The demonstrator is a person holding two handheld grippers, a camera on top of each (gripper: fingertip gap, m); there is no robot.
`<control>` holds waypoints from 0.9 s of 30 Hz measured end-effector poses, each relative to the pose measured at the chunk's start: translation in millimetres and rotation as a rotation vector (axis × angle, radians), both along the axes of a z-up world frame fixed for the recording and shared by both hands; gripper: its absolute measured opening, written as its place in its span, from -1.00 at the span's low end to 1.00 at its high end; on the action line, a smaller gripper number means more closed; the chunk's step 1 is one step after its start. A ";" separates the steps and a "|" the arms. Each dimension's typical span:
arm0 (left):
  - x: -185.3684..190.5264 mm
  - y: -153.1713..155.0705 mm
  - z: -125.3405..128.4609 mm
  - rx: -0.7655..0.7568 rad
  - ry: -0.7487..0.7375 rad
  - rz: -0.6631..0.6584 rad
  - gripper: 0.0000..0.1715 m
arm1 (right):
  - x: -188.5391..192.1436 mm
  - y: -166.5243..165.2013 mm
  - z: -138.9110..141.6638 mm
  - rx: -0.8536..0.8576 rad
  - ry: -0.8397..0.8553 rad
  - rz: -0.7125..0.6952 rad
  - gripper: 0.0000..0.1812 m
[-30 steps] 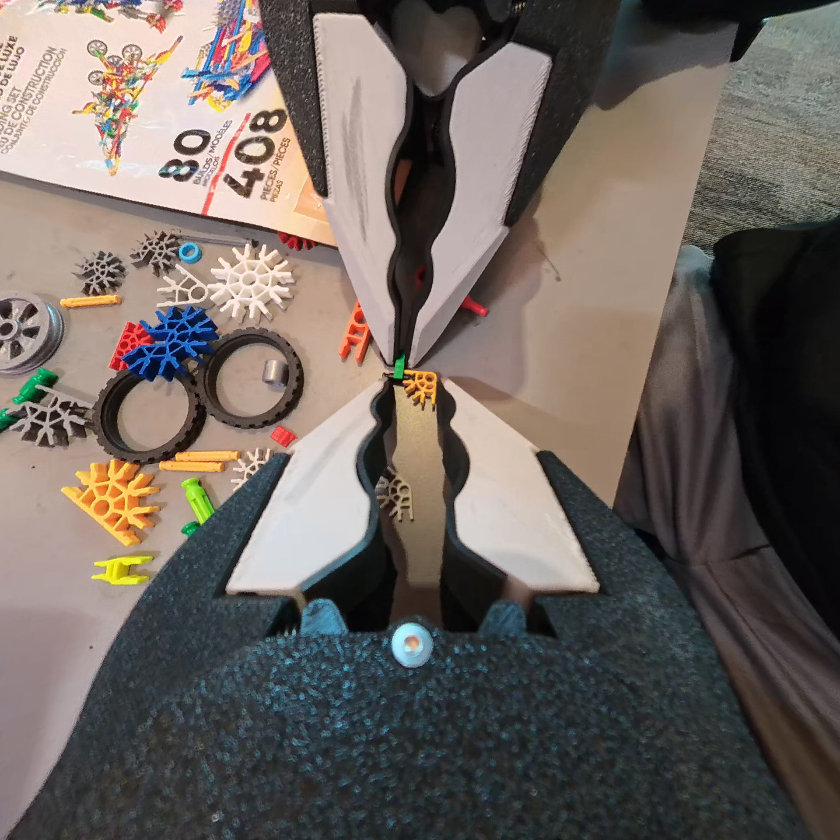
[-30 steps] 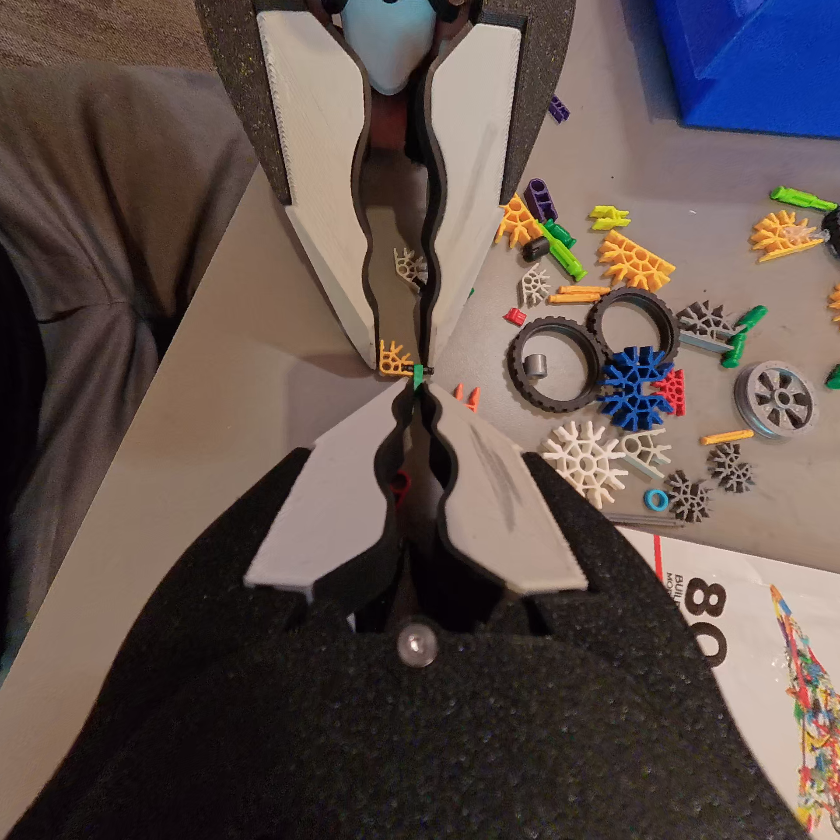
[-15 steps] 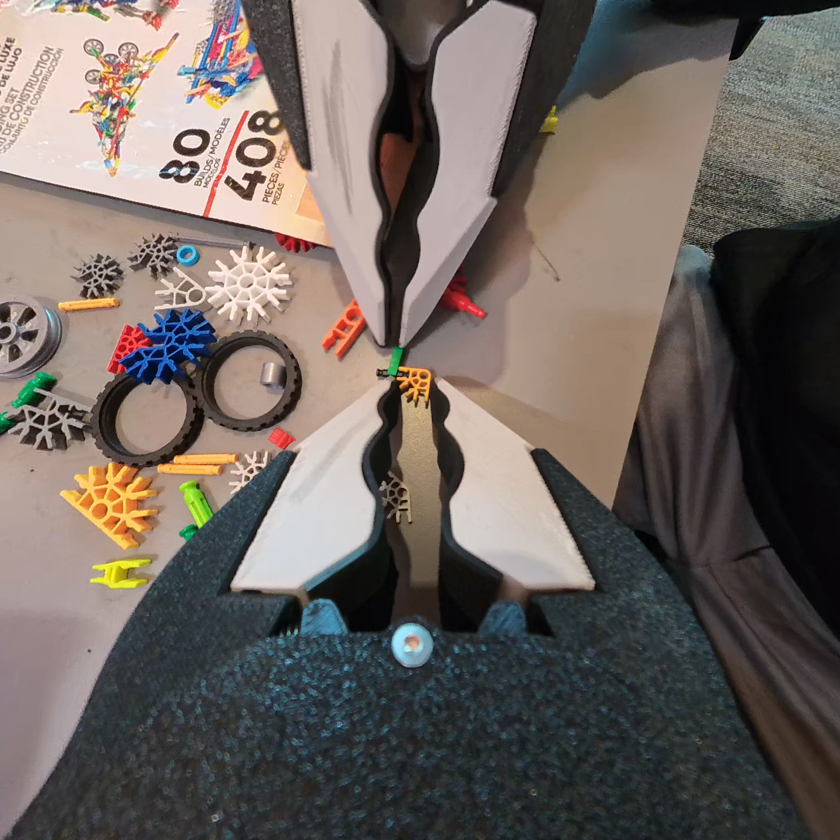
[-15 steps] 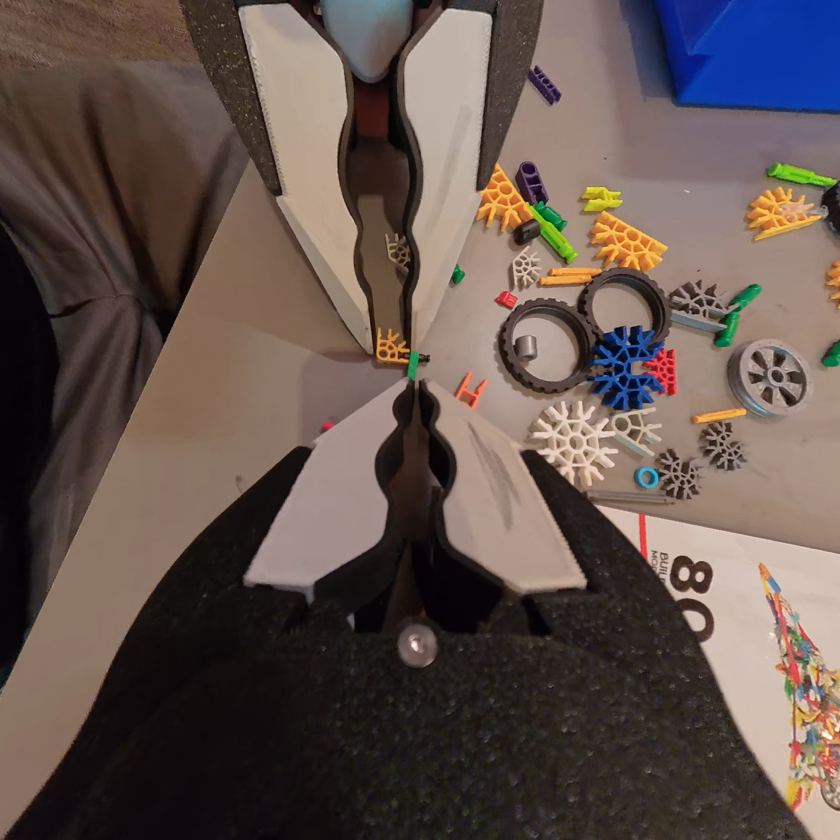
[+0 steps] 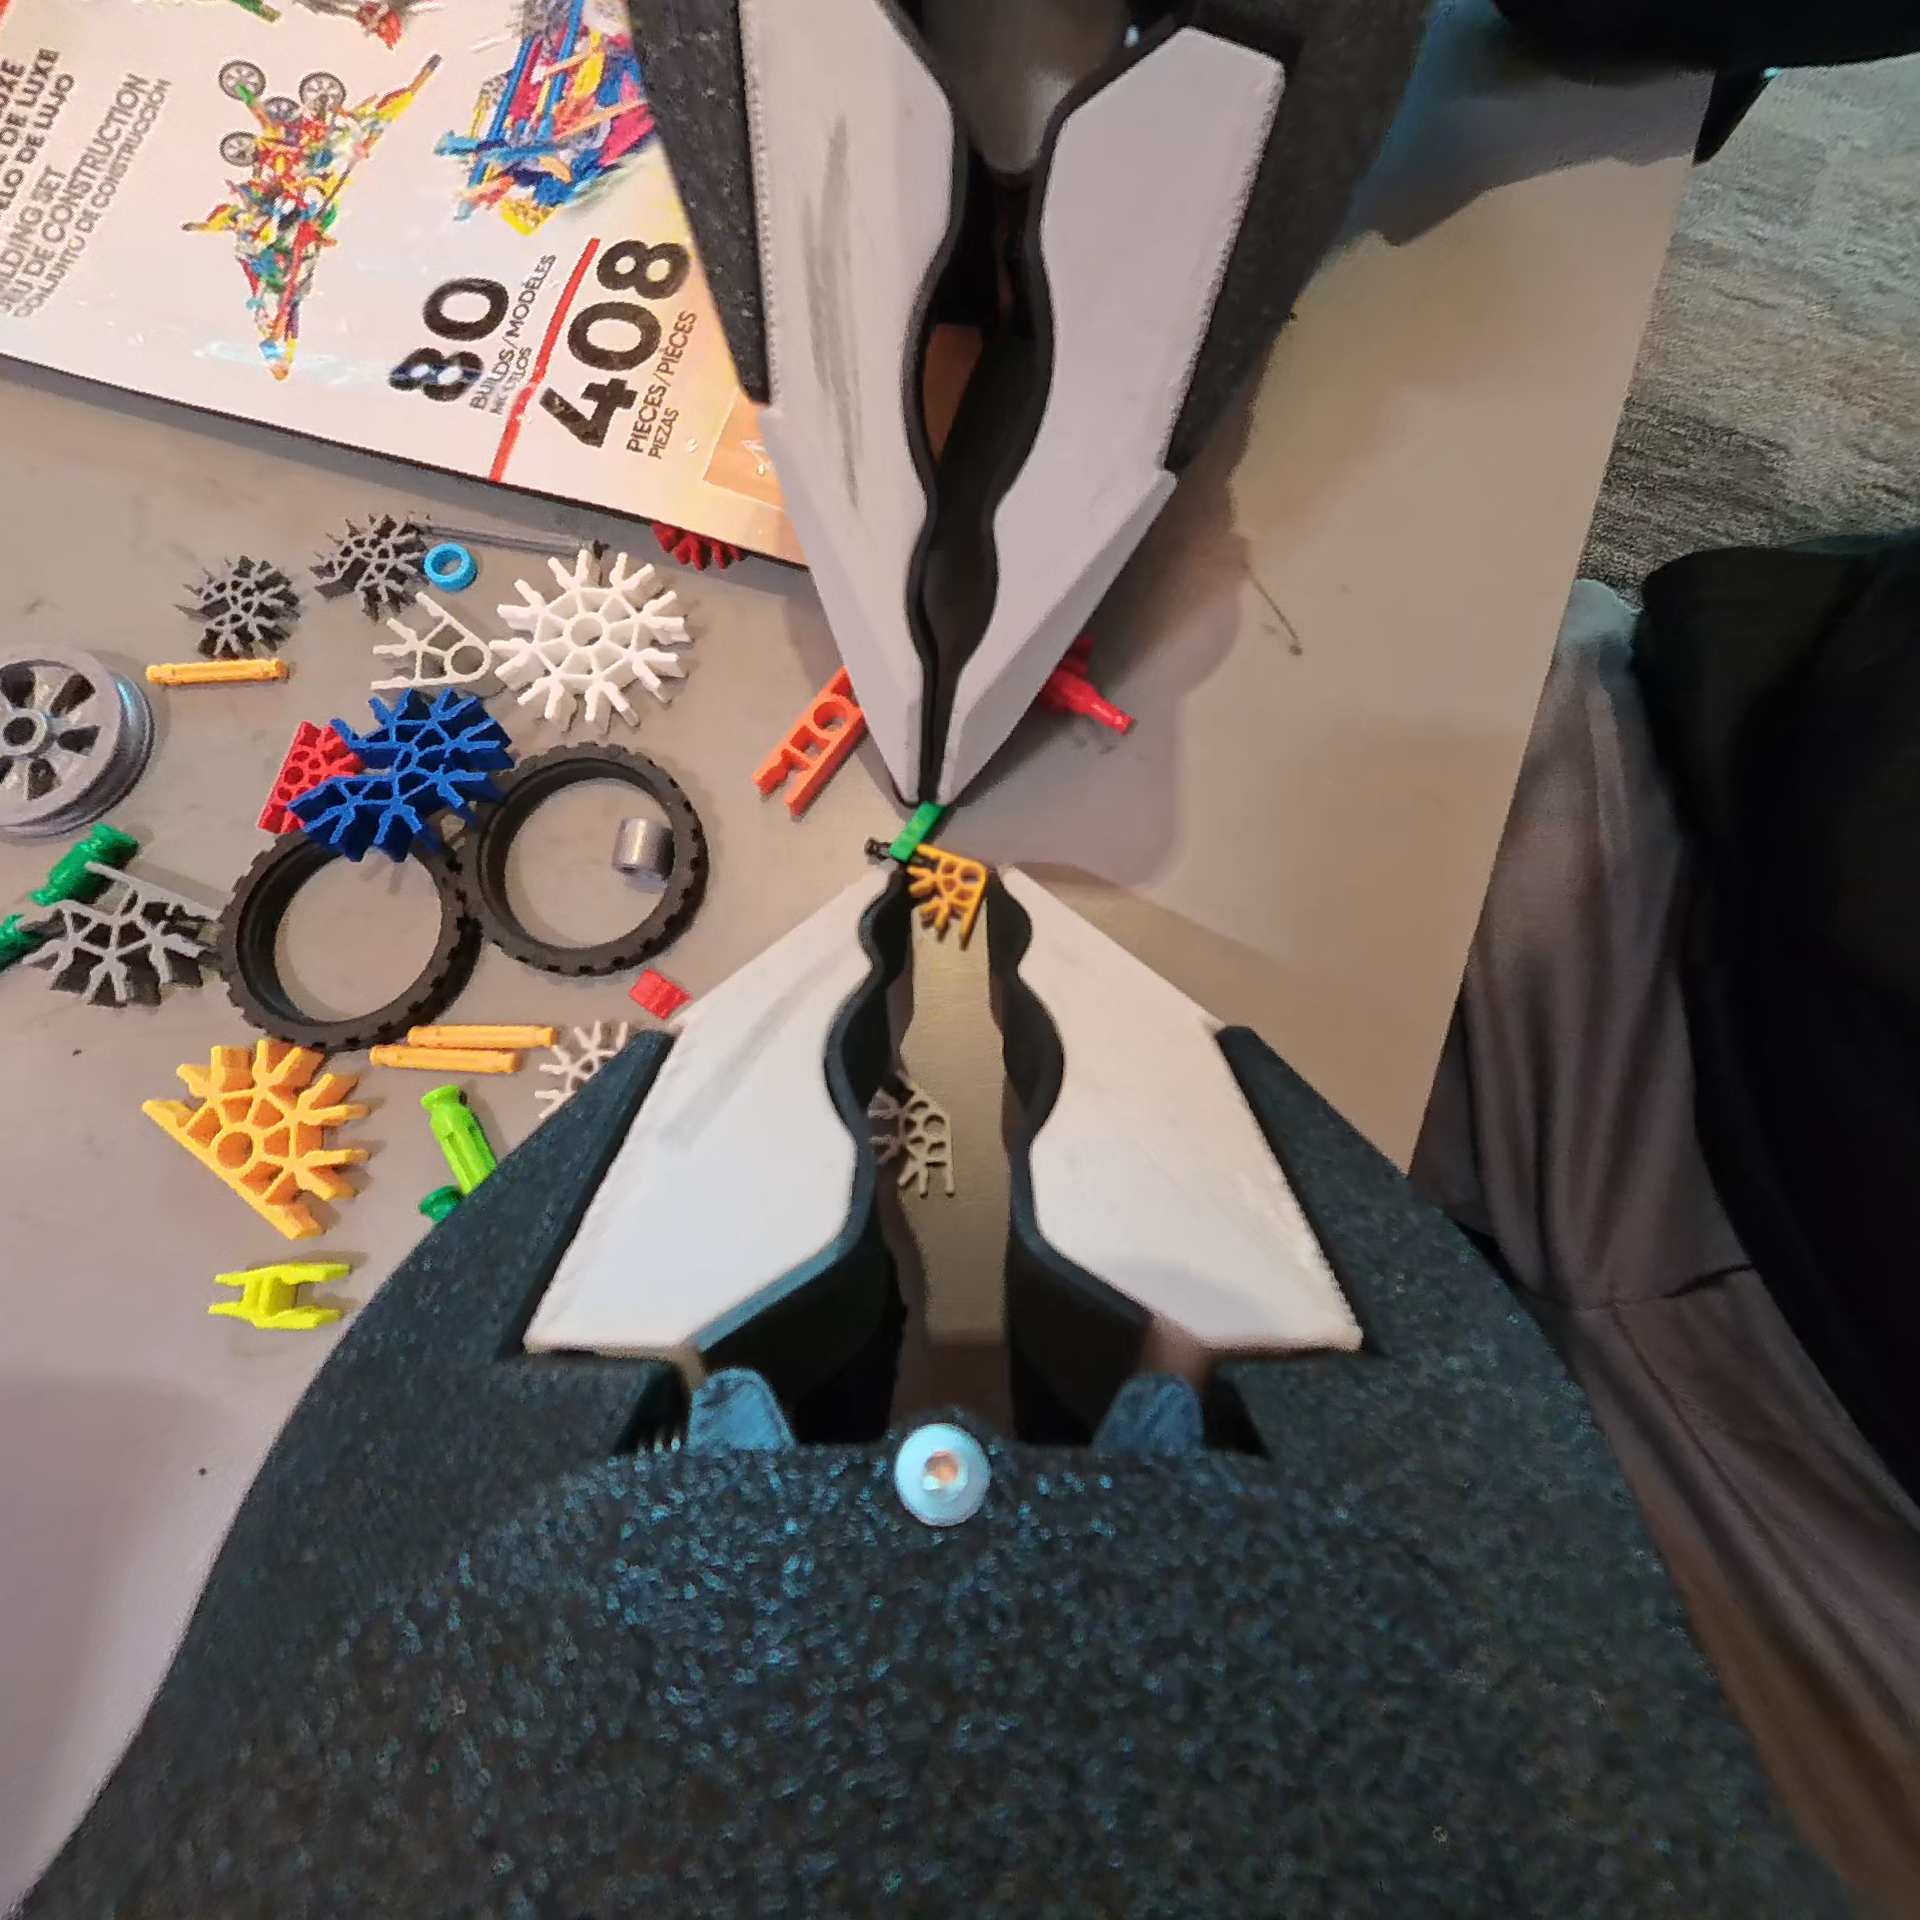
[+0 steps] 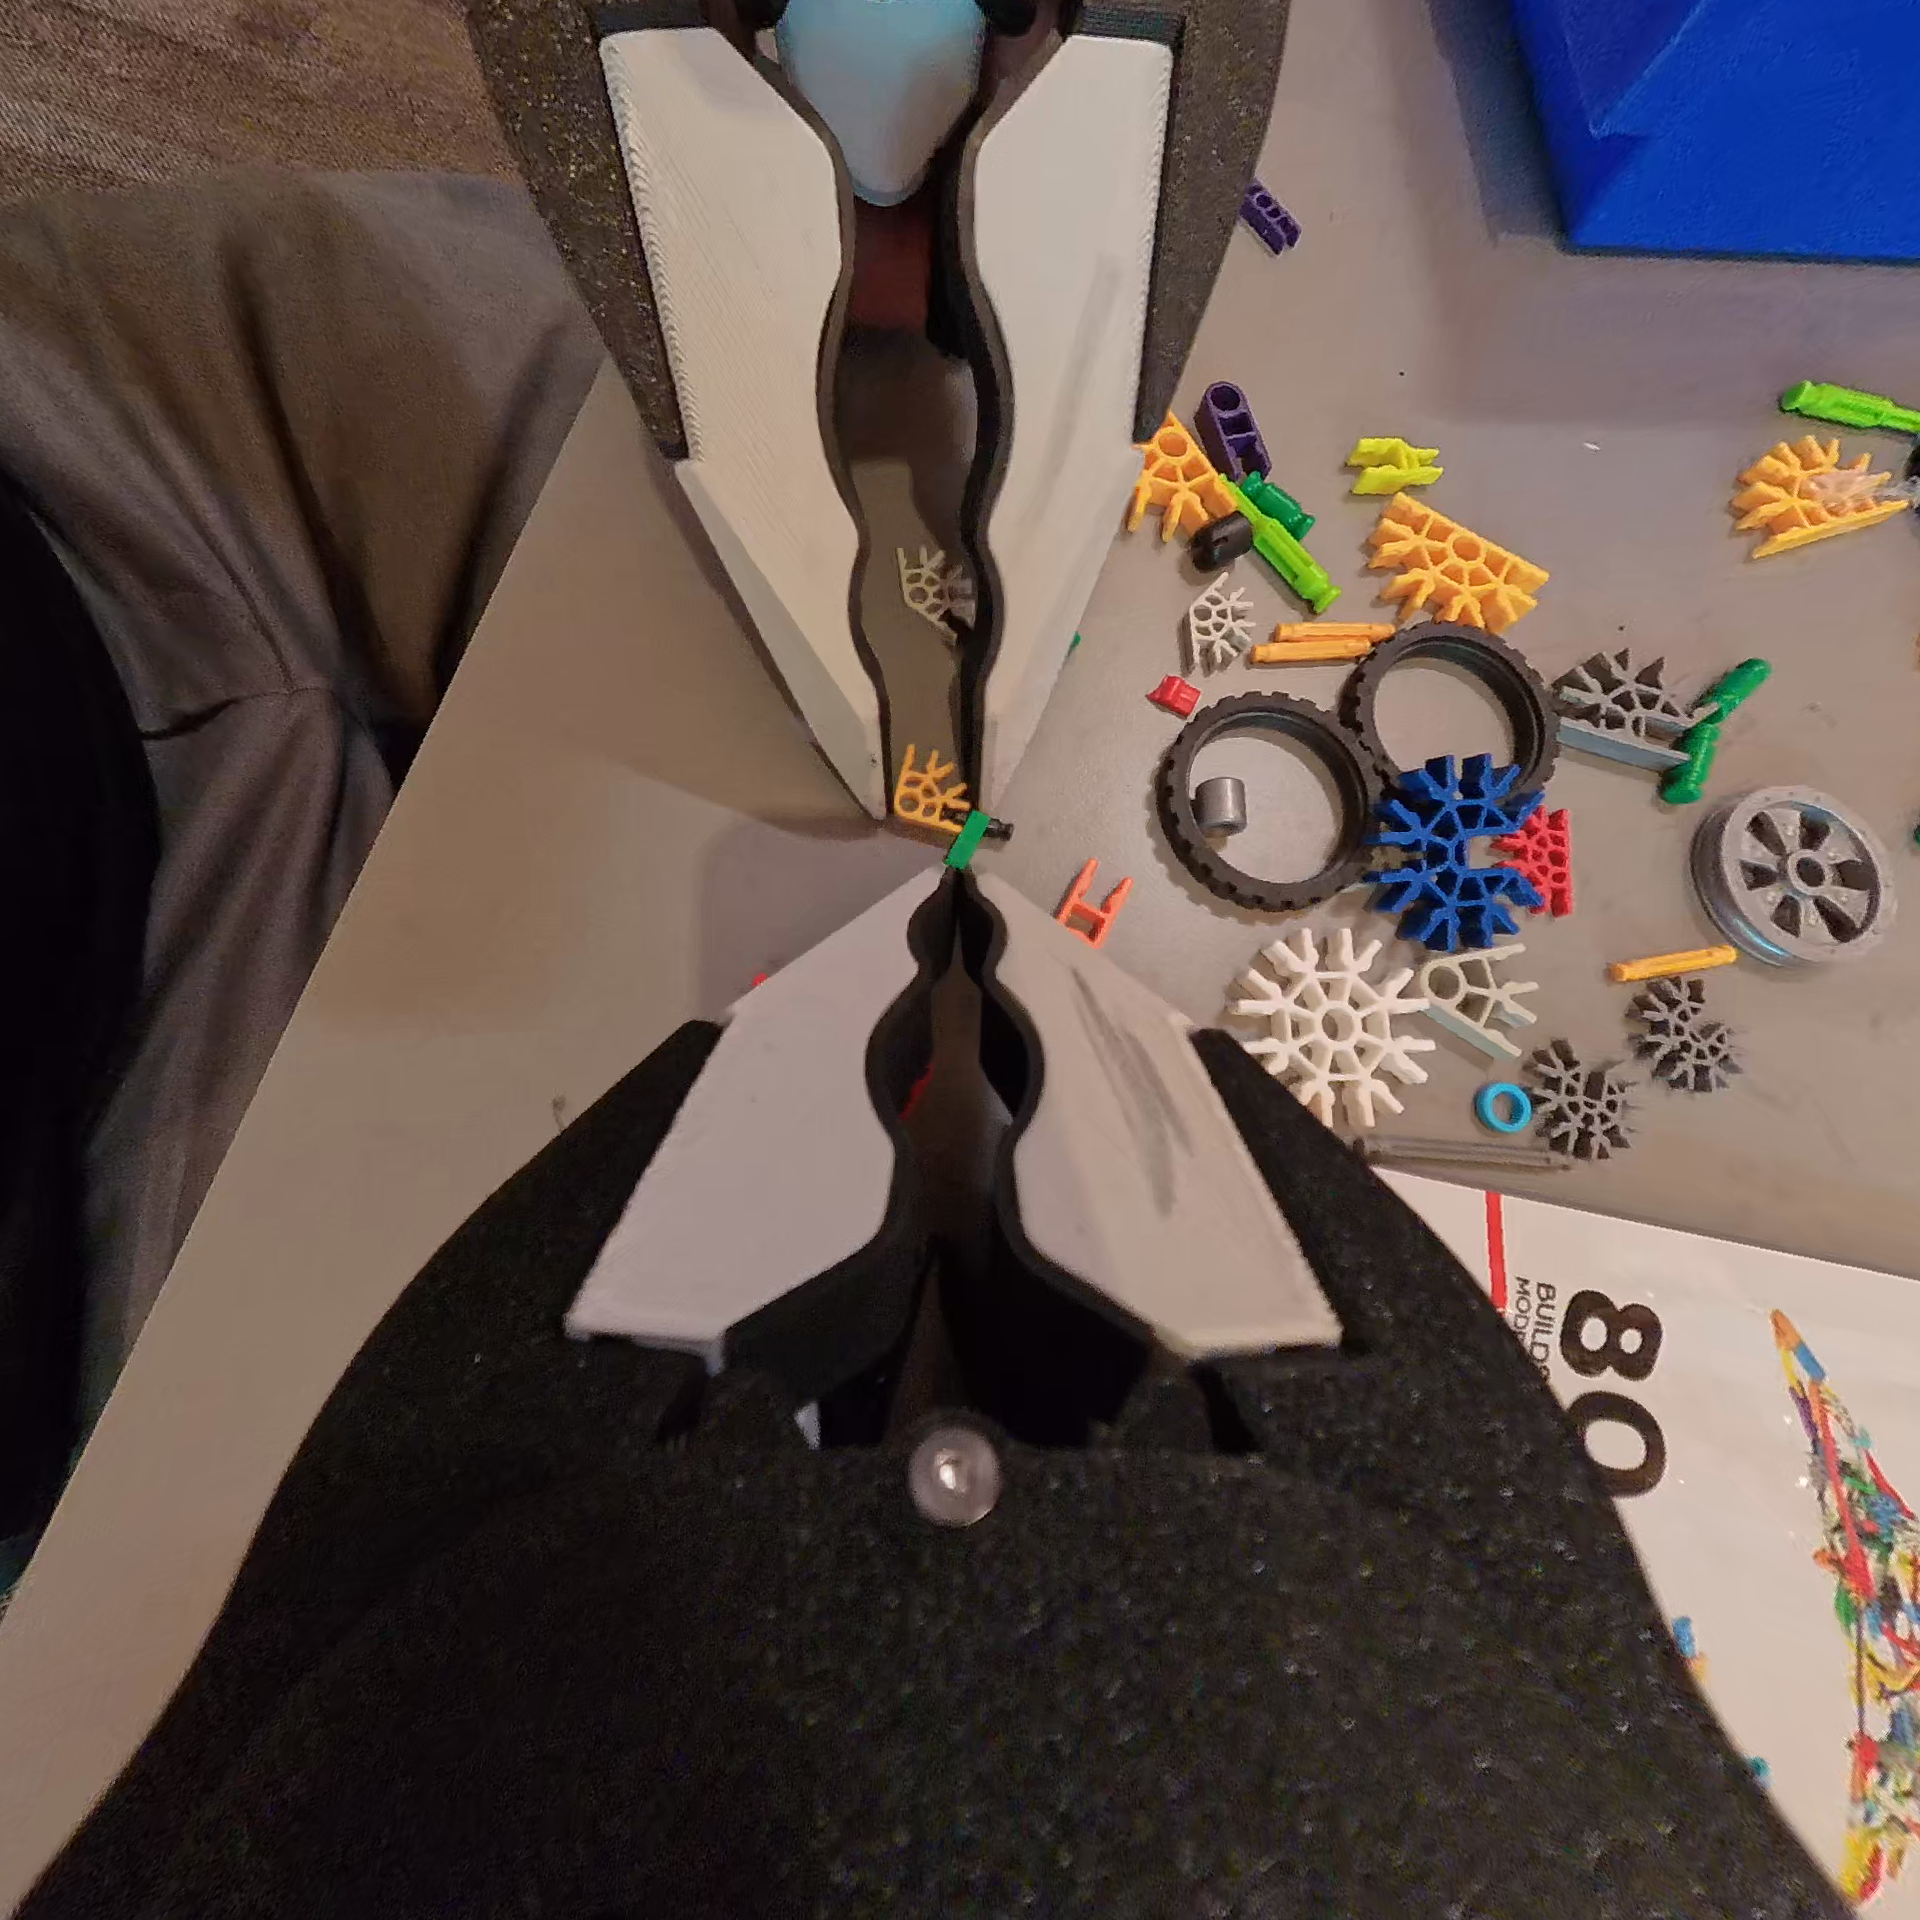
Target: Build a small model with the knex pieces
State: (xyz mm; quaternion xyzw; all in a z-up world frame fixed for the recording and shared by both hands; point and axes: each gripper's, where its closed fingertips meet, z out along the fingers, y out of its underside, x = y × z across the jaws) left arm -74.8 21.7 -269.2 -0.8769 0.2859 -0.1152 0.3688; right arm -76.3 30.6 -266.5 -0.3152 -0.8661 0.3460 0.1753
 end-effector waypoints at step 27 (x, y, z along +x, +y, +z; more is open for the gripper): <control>-0.6 3.9 0.1 -0.016 -0.013 -0.001 -0.81 | -1.0 -0.9 -1.8 0.052 0.018 -0.025 -1.00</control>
